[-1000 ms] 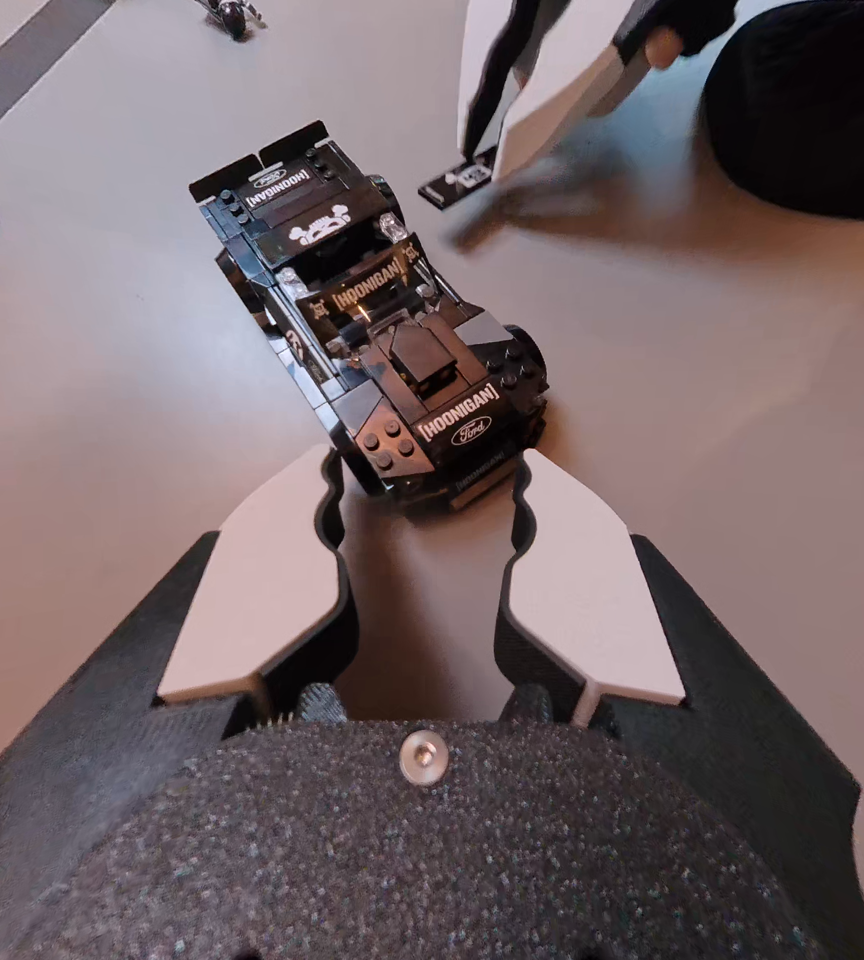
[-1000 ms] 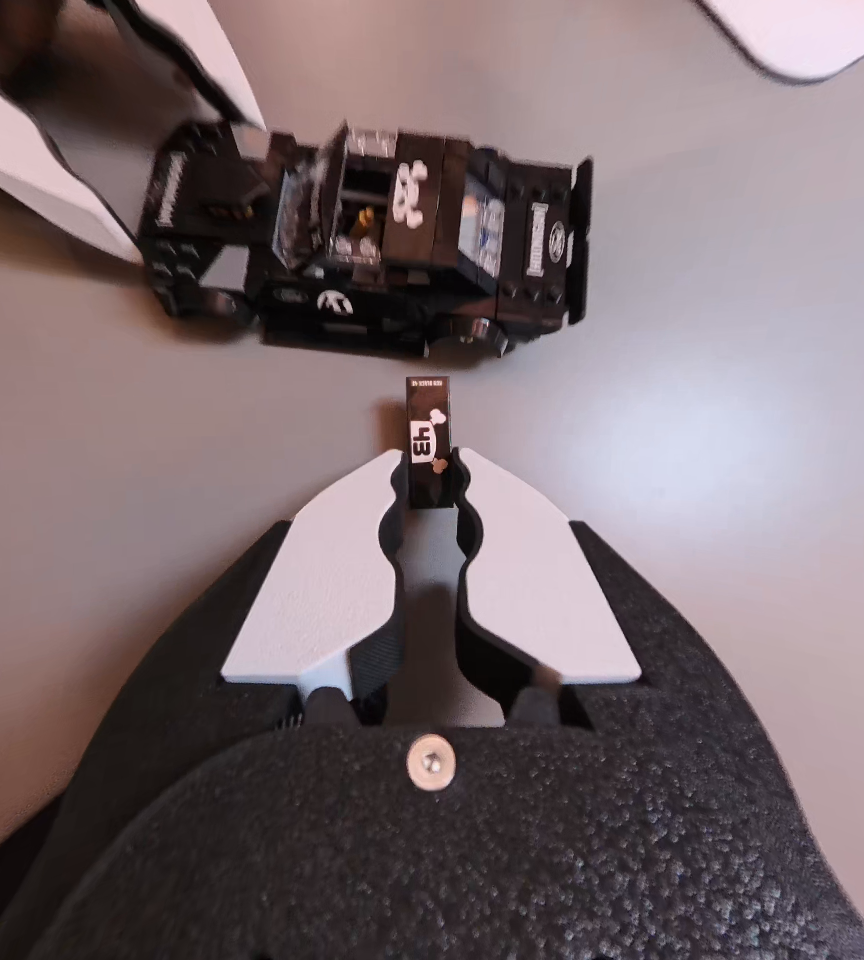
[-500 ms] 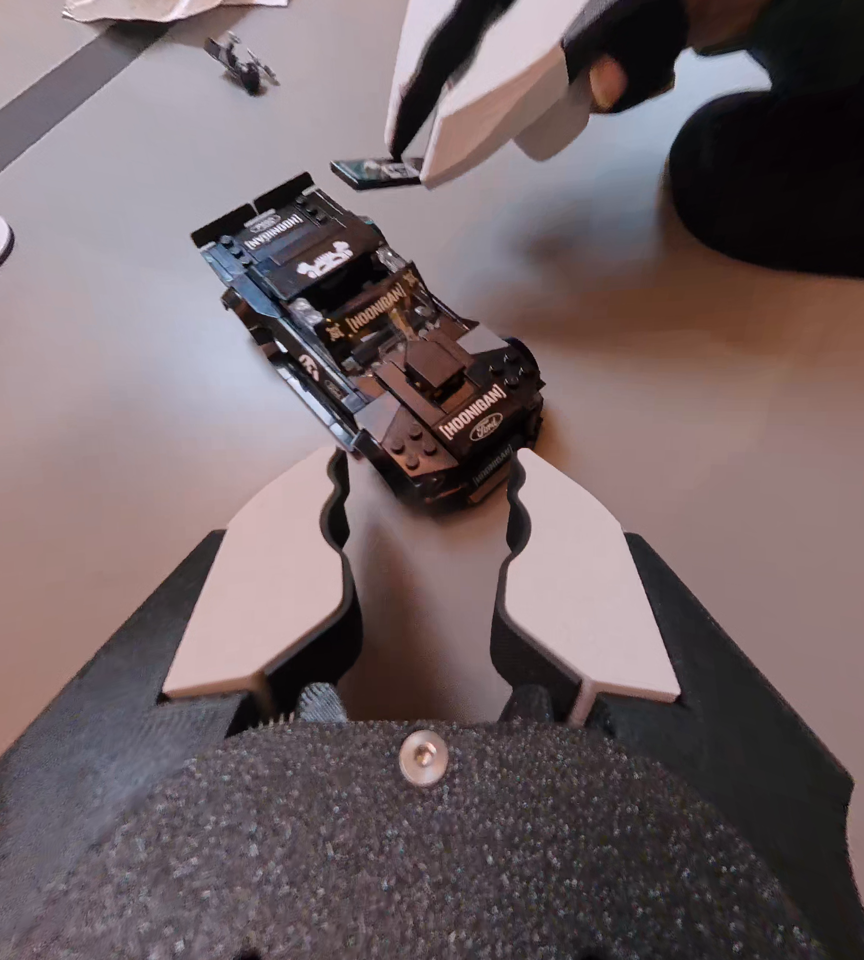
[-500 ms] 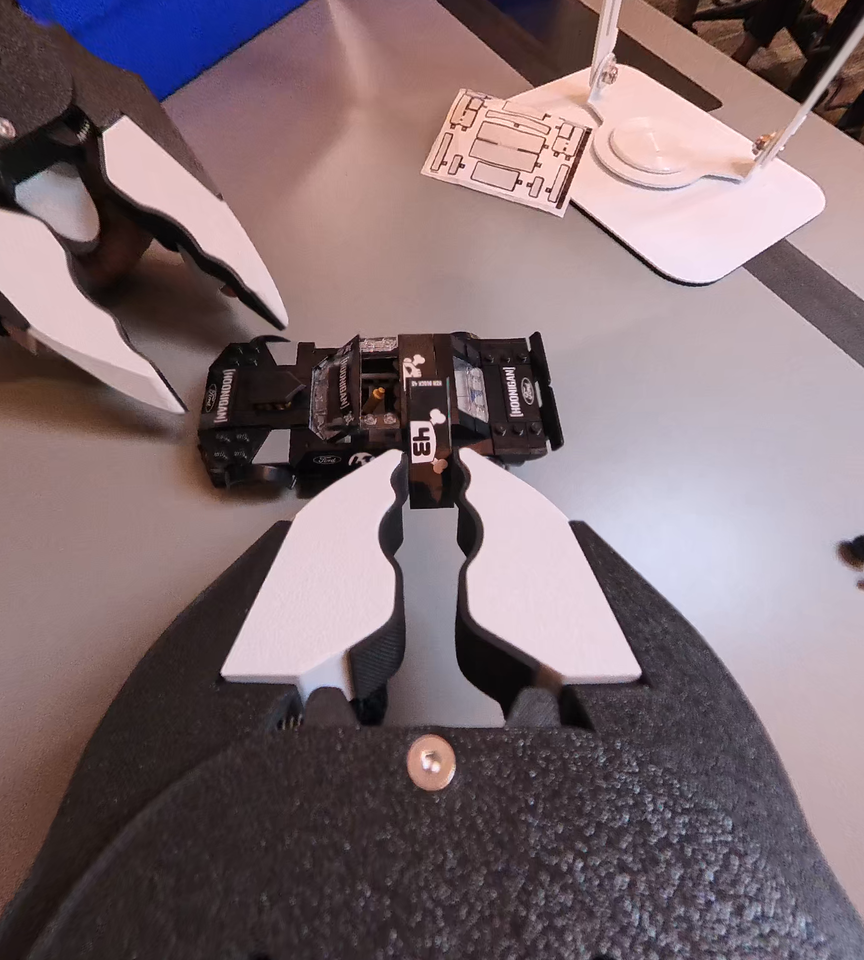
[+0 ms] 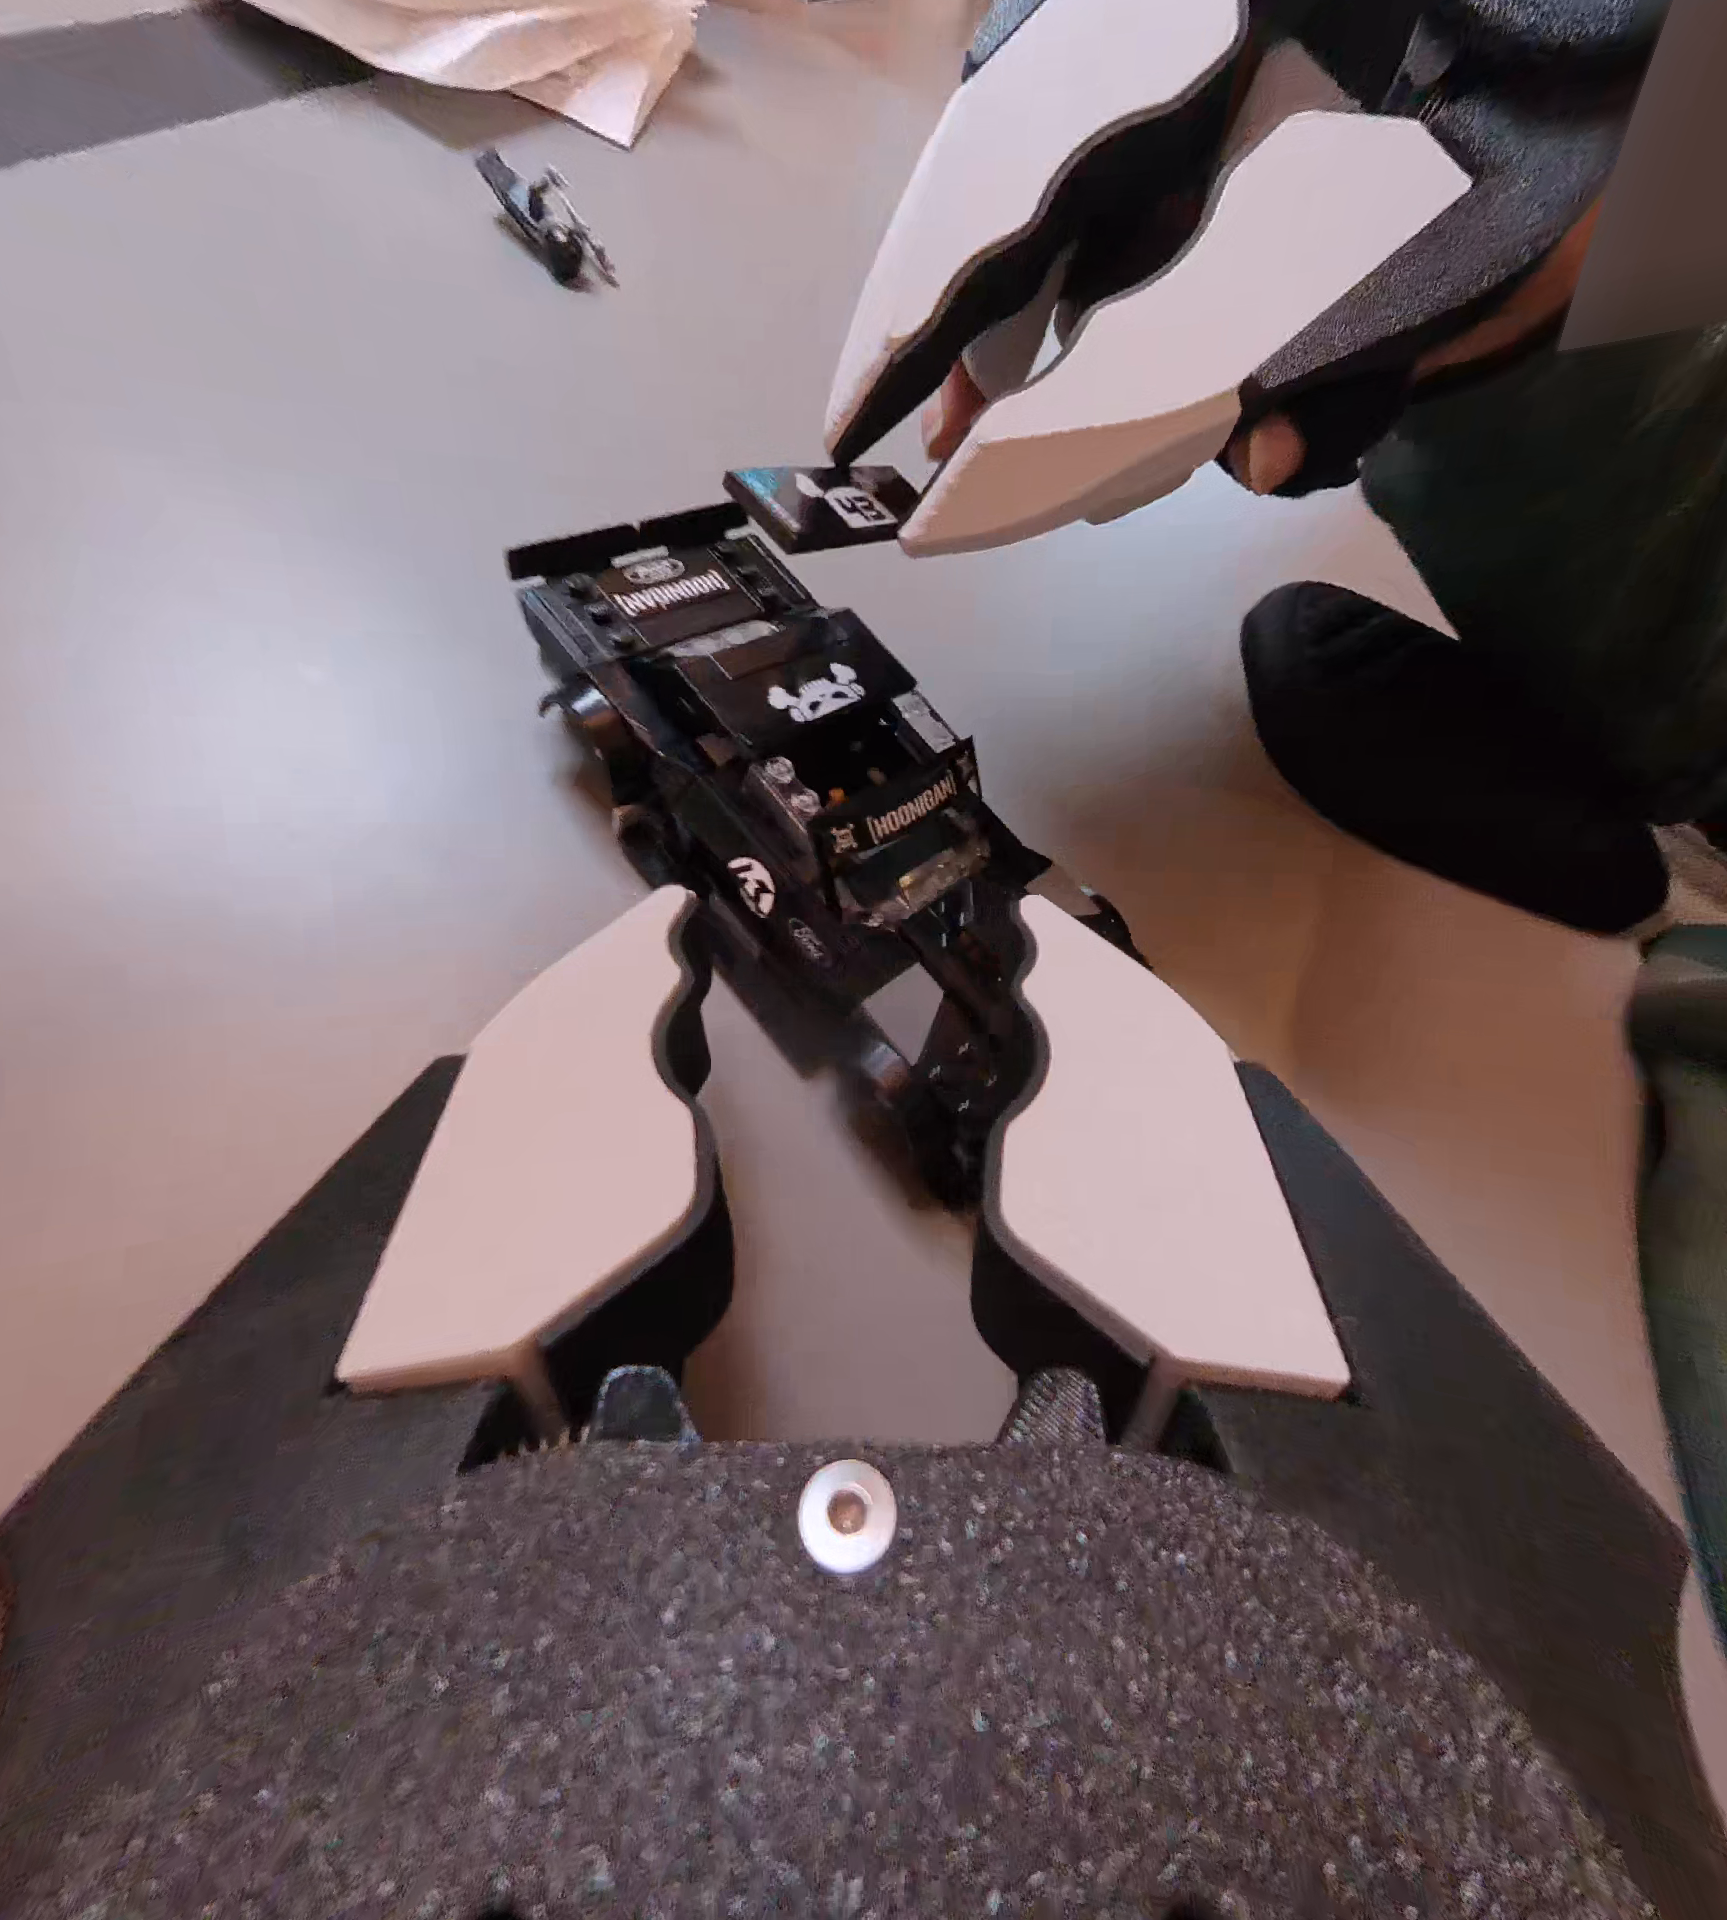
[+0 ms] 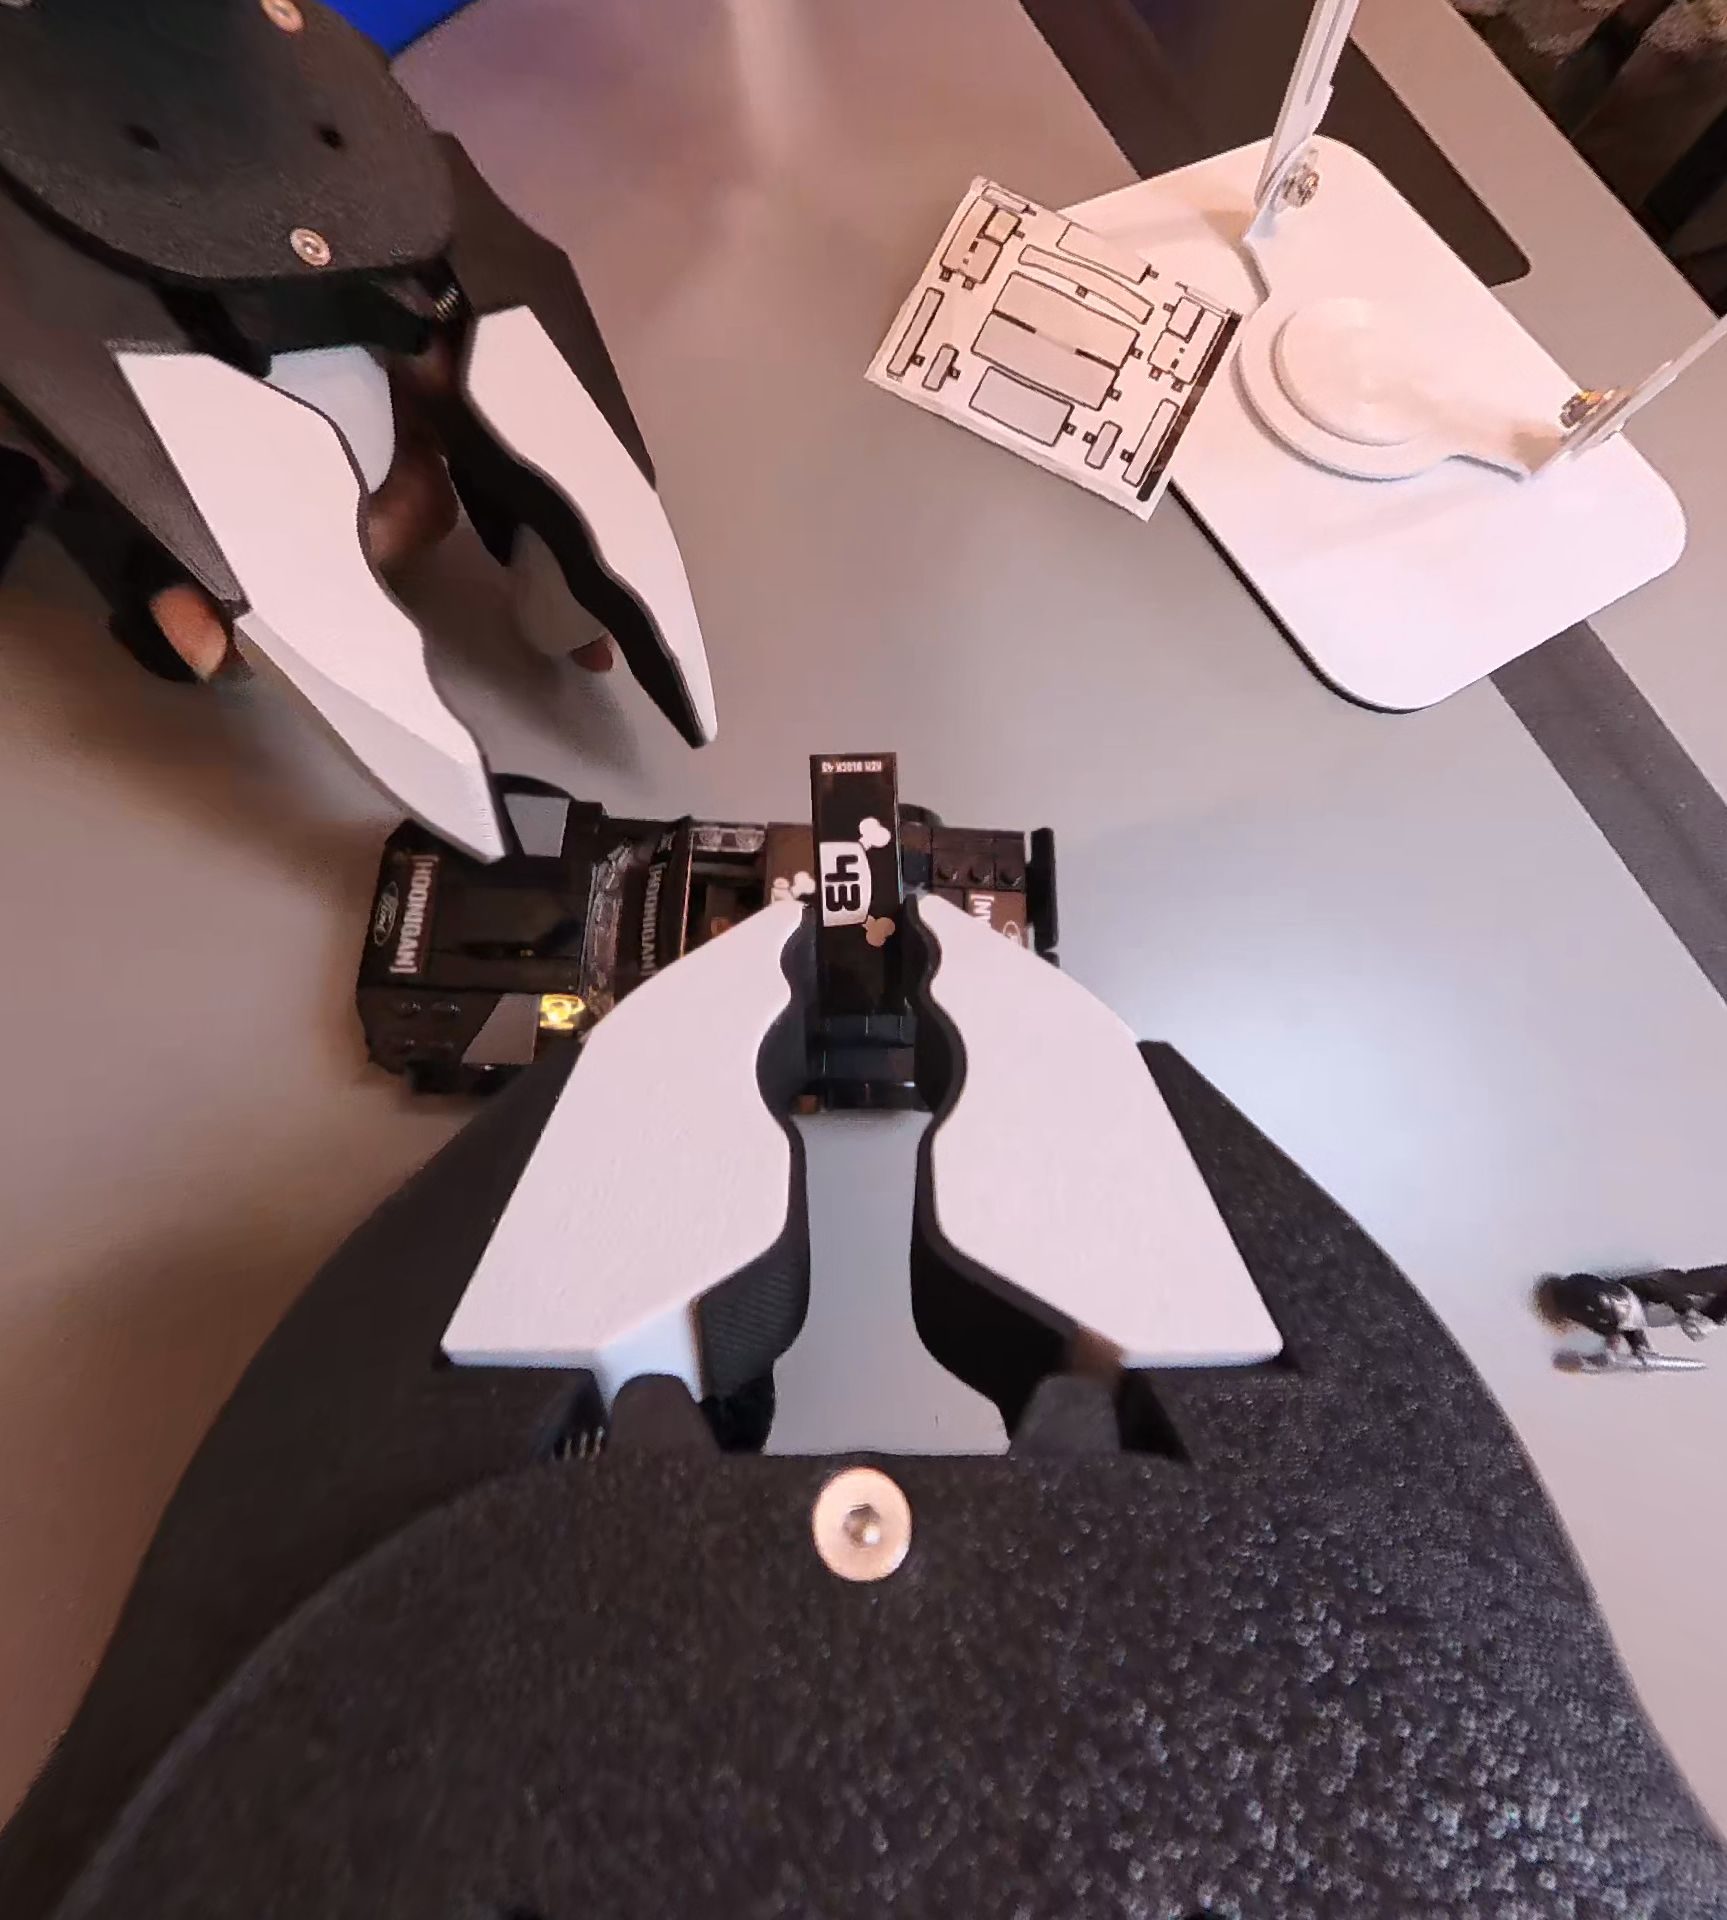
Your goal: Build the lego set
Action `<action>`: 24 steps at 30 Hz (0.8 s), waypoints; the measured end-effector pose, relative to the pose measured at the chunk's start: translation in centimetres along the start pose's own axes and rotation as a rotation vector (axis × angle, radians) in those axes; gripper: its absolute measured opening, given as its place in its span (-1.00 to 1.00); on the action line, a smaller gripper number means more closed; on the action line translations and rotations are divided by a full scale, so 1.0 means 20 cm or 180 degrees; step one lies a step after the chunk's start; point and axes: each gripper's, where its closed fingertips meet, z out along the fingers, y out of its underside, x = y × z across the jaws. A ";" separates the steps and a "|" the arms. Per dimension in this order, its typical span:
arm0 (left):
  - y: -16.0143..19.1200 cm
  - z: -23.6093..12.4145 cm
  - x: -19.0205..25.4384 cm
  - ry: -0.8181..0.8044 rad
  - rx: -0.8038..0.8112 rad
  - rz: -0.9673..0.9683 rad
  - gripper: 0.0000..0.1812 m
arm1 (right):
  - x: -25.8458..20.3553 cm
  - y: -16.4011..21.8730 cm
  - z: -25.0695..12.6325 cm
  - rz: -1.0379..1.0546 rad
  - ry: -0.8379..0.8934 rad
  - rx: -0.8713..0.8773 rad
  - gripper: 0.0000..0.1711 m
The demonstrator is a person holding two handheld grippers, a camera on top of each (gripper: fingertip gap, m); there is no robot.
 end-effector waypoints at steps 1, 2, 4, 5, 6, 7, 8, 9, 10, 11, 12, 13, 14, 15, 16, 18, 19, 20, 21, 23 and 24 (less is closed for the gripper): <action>0.01 0.01 0.00 0.0017 -0.0037 -0.0020 -0.39 | 0.00 0.01 0.00 -0.0025 0.0014 -0.0013 -0.82; 0.02 0.02 0.00 -0.0013 -0.0065 0.0001 -0.38 | -0.01 0.03 0.01 -0.0040 0.0013 -0.0035 -0.82; 0.03 0.03 0.00 -0.0025 -0.0133 0.0045 -0.36 | -0.01 0.04 0.02 -0.0057 -0.0009 -0.0082 -0.82; 0.03 0.04 0.01 -0.0020 -0.0157 0.0046 -0.36 | -0.02 0.05 0.02 -0.0062 -0.0020 -0.0099 -0.82; 0.03 0.05 0.01 -0.0011 -0.0167 0.0030 -0.36 | -0.02 0.05 0.02 -0.0068 -0.0039 -0.0111 -0.82; 0.04 0.06 0.02 0.0018 -0.0171 0.0002 -0.38 | -0.03 0.05 0.03 -0.0078 -0.0057 -0.0114 -0.82; 0.04 0.06 0.04 0.0051 -0.0178 -0.0012 -0.39 | -0.04 0.05 0.03 -0.0094 -0.0074 -0.0116 -0.82; 0.04 0.06 0.04 0.0061 -0.0176 -0.0022 -0.40 | -0.05 0.05 0.03 -0.0114 -0.0087 -0.0122 -0.82; 0.04 0.06 0.05 0.0048 -0.0173 -0.0016 -0.40 | -0.05 0.05 0.03 -0.0137 -0.0096 -0.0126 -0.82; 0.05 0.06 0.05 0.0041 -0.0176 0.0003 -0.39 | -0.05 0.05 0.03 -0.0167 -0.0106 -0.0122 -0.82; 0.05 0.05 0.06 0.0038 -0.0183 0.0024 -0.39 | -0.06 0.05 0.03 -0.0215 -0.0123 -0.0105 -0.82; 0.05 0.05 0.06 0.0022 -0.0180 0.0047 -0.39 | -0.07 0.05 0.03 -0.0279 -0.0141 -0.0078 -0.82; 0.05 0.04 0.05 -0.0028 -0.0165 0.0079 -0.38 | -0.08 0.04 0.03 -0.0356 -0.0155 -0.0040 -0.82; 0.04 0.03 0.04 -0.0077 -0.0120 0.0104 -0.39 | -0.09 0.03 0.02 -0.0448 -0.0170 0.0014 -0.82; 0.02 0.01 0.03 -0.0099 -0.0044 0.0096 -0.40 | -0.10 0.01 0.01 -0.0552 -0.0184 0.0083 -0.82; -0.04 -0.03 0.01 -0.0088 0.0178 -0.0004 -0.44 | -0.14 -0.03 -0.01 -0.0795 -0.0212 0.0244 -0.82; -0.07 -0.06 0.01 -0.0042 0.0296 -0.0090 -0.47 | -0.16 -0.05 -0.03 -0.0956 -0.0218 0.0337 -0.82; -0.11 -0.08 0.02 0.0063 0.0406 -0.0200 -0.49 | -0.18 -0.07 -0.04 -0.1139 -0.0191 0.0440 -0.82; -0.14 -0.10 0.05 0.0238 0.0523 -0.0329 -0.50 | -0.20 -0.10 -0.05 -0.1330 -0.0138 0.0529 -0.82; -0.20 -0.14 0.12 0.0650 0.0758 -0.0617 -0.55 | -0.22 -0.12 -0.07 -0.1653 -0.0004 0.0594 -0.82; -0.22 -0.15 0.14 0.0784 0.0849 -0.0751 -0.58 | -0.23 -0.13 -0.07 -0.1779 0.0069 0.0594 -0.82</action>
